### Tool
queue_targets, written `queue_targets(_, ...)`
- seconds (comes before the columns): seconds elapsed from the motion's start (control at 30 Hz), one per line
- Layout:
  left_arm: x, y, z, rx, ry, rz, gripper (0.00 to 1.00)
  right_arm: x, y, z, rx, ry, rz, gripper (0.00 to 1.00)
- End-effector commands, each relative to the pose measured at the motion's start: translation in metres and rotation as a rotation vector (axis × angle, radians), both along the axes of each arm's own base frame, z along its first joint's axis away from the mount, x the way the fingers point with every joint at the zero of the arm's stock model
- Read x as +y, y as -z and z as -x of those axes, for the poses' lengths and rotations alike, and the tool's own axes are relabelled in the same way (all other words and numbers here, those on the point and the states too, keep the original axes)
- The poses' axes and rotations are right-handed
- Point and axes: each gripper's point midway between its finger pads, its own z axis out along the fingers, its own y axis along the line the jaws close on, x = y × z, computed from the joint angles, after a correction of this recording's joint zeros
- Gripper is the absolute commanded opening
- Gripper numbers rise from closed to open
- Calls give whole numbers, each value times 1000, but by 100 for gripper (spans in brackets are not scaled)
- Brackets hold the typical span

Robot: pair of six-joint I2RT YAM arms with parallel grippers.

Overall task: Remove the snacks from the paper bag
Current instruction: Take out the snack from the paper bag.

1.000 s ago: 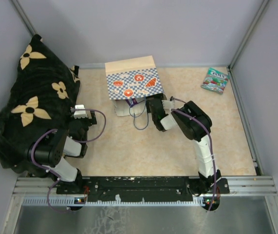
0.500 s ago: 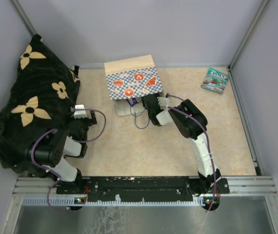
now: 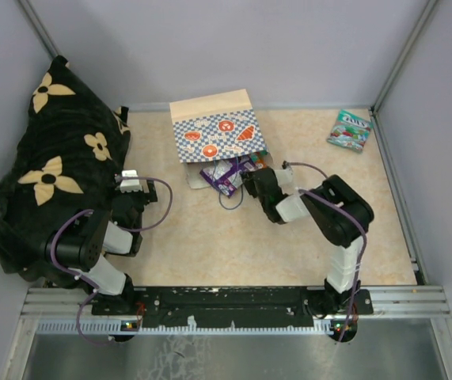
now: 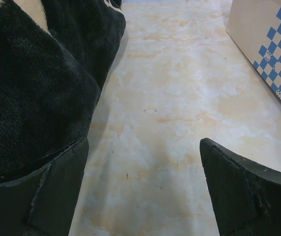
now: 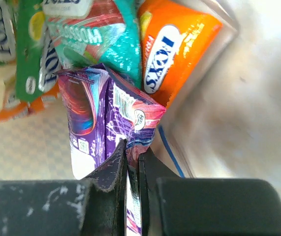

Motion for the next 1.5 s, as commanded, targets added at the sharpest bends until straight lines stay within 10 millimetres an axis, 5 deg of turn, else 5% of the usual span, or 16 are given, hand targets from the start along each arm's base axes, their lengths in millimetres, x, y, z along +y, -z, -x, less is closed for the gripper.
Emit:
queue_targets(0.0, -1, -7, -5, -31, 4, 16, 100, -5, -33, 53, -43, -179, 77, 0)
queue_targets(0.2, -1, -7, -5, -31, 5, 15, 100, -32, -47, 110, -21, -451, 379, 0)
queue_targets(0.43, -1, -7, -4, -31, 5, 15, 100, -51, -48, 121, 47, -757, 633, 0)
queue_targets(0.57, -1, -7, -4, -31, 4, 16, 100, -44, -33, 101, 48, -793, 664, 0)
queue_targets(0.7, -1, -7, -5, -31, 4, 15, 100, -14, -17, 69, 25, -831, 606, 0)
queue_targets(0.93, -1, -7, -5, -31, 4, 16, 100, 36, -40, -19, -81, -789, 575, 0)
queue_targets(1.0, 0, -7, -4, -30, 4, 15, 100, 42, -47, -25, -93, -805, 570, 19)
queue_targets(1.07, 0, -7, -5, -30, 4, 15, 100, 41, -50, -18, -102, -817, 561, 45)
queue_targets(1.13, -1, -7, -5, -31, 4, 15, 100, 37, -47, -4, -97, -829, 545, 60)
queue_targets(1.3, -1, -7, -5, -31, 4, 15, 100, 25, -14, 45, -39, -857, 464, 65)
queue_targets(1.47, 0, -7, -4, -31, 4, 15, 100, 21, 25, 66, -6, -855, 415, 61)
